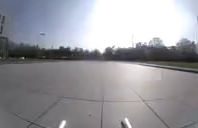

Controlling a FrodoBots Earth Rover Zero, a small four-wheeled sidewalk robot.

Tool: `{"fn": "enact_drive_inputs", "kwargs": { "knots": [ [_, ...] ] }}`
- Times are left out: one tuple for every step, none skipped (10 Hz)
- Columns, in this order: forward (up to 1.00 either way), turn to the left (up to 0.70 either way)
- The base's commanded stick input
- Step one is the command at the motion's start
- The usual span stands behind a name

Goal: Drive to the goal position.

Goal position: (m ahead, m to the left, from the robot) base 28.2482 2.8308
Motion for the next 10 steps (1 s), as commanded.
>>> {"fn": "enact_drive_inputs", "kwargs": {
  "knots": [
    [1.0,0.14],
    [1.0,0.13],
    [1.0,0.0],
    [1.0,0.0],
    [1.0,0.0],
    [1.0,0.0],
    [1.0,0.0],
    [1.0,0.0],
    [1.0,0.0],
    [1.0,0.0]
  ]
}}
